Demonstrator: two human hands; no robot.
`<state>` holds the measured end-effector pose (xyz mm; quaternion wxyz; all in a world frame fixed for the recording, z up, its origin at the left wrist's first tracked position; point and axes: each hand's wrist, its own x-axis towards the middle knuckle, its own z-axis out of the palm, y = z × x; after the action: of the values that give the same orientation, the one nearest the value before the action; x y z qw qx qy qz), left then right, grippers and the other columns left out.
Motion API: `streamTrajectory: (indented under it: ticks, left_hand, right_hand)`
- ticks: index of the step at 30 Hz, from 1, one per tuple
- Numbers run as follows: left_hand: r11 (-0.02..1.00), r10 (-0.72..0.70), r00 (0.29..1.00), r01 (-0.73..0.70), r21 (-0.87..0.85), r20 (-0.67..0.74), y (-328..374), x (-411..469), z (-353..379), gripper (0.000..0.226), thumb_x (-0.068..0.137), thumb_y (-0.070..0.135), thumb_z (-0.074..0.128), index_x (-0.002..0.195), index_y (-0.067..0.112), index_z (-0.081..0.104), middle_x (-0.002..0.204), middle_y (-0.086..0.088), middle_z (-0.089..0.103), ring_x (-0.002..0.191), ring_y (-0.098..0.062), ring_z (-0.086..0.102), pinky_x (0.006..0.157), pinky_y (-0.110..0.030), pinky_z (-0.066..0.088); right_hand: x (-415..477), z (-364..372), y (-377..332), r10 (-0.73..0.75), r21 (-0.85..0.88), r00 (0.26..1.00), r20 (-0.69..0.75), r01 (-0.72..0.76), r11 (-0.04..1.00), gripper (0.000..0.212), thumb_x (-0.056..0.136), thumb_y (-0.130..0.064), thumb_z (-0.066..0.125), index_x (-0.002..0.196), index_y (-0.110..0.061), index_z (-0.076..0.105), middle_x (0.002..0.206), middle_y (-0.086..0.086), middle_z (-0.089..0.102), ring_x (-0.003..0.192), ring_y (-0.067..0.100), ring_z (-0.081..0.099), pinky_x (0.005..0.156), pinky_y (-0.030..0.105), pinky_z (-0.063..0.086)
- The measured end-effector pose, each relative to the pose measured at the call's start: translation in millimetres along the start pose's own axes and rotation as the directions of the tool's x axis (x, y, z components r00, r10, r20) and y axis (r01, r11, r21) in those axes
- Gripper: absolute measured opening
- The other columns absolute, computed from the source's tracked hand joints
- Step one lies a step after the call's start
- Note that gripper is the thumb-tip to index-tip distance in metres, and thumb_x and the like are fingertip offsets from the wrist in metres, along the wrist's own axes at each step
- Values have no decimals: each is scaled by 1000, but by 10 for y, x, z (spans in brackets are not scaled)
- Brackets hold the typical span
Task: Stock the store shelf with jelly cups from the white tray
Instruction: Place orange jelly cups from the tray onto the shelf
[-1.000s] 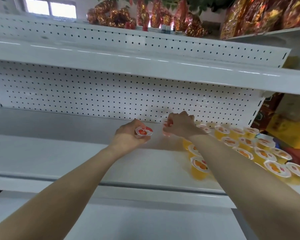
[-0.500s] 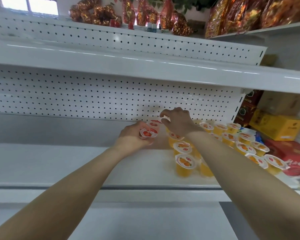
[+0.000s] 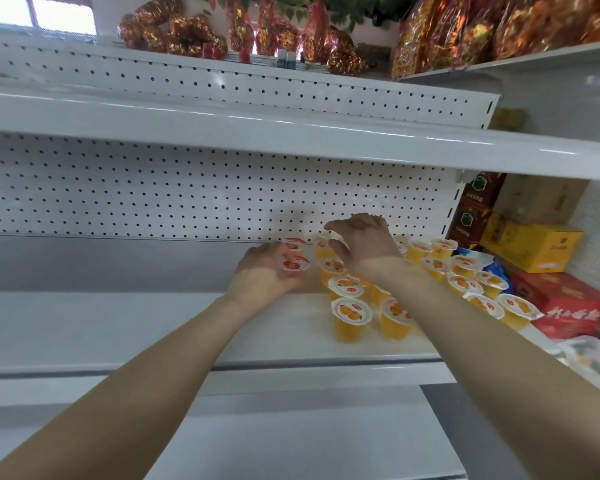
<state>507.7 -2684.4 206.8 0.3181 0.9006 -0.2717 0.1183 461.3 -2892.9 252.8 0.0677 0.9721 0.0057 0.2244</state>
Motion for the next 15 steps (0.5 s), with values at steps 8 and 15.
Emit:
streamTrajectory:
  ticks: [8, 15]
  left_hand:
    - [973, 228, 961, -222, 59, -156, 304, -490, -306, 41, 85, 40, 67, 120, 21, 62, 118, -3, 60, 107, -26, 54, 89, -30, 39]
    - [900, 427, 881, -436, 0, -205, 629, -1430, -242, 40, 87, 35, 67, 123, 17, 59, 122, -4, 58, 113, -25, 51, 92, -33, 39]
  right_hand:
    - [-772, -351, -115, 23, -26, 973, -231, -30, 999, 39, 92, -37, 47, 121, -20, 65, 105, 7, 72, 109, 33, 57, 90, 46, 41]
    - [-2035, -655, -170, 54, -84, 925, -376, -92, 992, 35, 96, -37, 50, 122, -19, 64, 107, 3, 70, 104, 33, 58, 88, 46, 42]
